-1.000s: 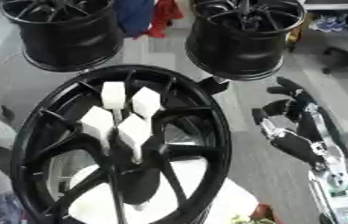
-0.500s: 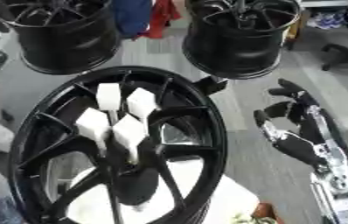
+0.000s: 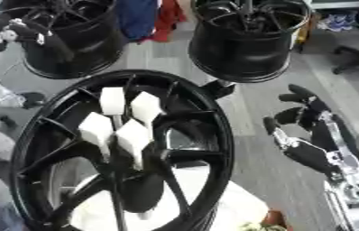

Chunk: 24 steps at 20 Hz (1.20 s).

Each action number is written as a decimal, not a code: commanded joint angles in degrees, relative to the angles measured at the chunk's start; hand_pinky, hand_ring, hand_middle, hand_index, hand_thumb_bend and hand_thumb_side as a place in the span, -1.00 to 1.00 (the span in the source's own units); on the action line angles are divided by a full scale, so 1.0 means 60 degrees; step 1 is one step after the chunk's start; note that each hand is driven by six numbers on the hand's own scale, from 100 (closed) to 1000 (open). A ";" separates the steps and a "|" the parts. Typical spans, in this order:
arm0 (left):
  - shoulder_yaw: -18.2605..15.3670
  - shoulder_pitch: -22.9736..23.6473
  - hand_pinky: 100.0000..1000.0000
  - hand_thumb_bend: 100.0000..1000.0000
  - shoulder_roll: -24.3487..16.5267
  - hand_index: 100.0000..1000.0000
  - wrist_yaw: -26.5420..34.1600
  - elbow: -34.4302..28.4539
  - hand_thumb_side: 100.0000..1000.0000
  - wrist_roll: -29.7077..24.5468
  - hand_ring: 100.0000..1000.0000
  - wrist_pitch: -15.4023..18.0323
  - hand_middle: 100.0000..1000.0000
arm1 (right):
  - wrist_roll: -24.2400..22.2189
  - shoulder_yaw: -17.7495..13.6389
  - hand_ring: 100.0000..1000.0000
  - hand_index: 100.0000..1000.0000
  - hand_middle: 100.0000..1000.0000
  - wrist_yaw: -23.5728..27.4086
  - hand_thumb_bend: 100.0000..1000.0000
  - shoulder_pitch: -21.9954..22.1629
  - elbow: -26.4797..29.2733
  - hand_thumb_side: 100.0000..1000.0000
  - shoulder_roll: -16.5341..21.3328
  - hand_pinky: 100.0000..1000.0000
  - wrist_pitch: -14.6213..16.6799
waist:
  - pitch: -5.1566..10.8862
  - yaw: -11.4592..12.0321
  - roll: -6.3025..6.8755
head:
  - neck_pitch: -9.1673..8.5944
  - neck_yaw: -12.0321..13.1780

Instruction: Pull the pin out of the wheel hub.

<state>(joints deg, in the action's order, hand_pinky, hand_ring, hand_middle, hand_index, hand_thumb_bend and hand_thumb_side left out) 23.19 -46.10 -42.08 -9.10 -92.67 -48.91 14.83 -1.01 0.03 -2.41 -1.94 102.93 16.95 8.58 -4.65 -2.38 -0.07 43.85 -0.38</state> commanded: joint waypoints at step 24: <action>0.1343 -0.0347 0.11 -0.34 0.0763 0.66 -0.0597 0.1195 -0.27 -0.0510 0.23 0.0673 0.26 | -0.0089 0.0015 0.16 0.81 0.46 0.0032 -0.39 -0.0099 0.0063 -0.66 0.0243 0.19 0.0026 | 0.0086 0.0035 0.0024 | 0.0045 0.0118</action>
<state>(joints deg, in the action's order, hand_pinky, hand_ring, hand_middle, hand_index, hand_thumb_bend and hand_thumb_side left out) 31.00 -47.54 -36.25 -12.68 -85.34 -48.30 15.44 -1.38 0.35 -2.41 -1.97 102.60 17.00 8.66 -4.65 -2.25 0.18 43.85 0.28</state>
